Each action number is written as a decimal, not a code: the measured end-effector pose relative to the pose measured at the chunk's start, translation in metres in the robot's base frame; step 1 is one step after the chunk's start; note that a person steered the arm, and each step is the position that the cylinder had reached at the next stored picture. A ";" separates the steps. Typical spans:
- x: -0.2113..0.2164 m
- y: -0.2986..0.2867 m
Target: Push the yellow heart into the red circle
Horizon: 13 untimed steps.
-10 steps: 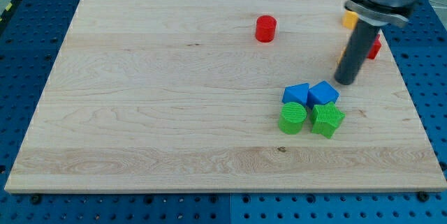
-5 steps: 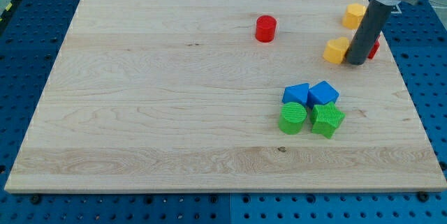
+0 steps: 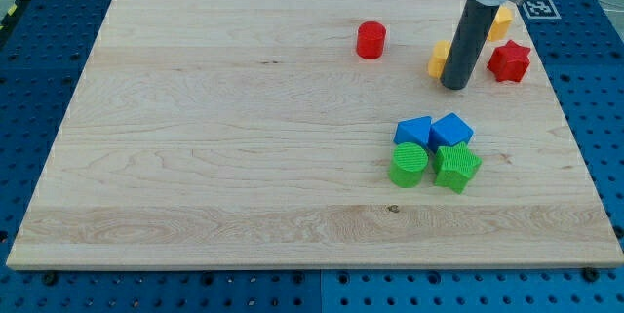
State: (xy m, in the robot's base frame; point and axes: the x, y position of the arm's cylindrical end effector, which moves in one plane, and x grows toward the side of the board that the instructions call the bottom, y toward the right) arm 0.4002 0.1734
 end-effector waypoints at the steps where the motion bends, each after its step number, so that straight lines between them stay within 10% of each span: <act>1: 0.000 0.016; 13: -0.055 -0.040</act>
State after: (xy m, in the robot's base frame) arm 0.3454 0.1336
